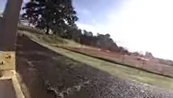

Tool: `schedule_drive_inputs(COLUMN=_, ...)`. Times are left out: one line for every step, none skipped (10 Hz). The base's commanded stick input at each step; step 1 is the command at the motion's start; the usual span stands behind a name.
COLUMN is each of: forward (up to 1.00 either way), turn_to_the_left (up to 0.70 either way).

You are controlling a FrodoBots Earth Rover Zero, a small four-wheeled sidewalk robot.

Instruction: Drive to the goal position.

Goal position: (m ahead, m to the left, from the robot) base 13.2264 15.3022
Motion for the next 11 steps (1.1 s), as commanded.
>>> schedule_drive_inputs(forward=0.7, turn_to_the_left=0.0)
schedule_drive_inputs(forward=0.7, turn_to_the_left=0.0)
schedule_drive_inputs(forward=0.7, turn_to_the_left=0.23)
schedule_drive_inputs(forward=0.7, turn_to_the_left=0.35)
schedule_drive_inputs(forward=0.7, turn_to_the_left=0.35)
schedule_drive_inputs(forward=0.7, turn_to_the_left=0.35)
schedule_drive_inputs(forward=0.7, turn_to_the_left=0.35)
schedule_drive_inputs(forward=0.7, turn_to_the_left=0.35)
schedule_drive_inputs(forward=0.7, turn_to_the_left=0.35)
schedule_drive_inputs(forward=0.7, turn_to_the_left=0.35)
schedule_drive_inputs(forward=0.7, turn_to_the_left=0.35)
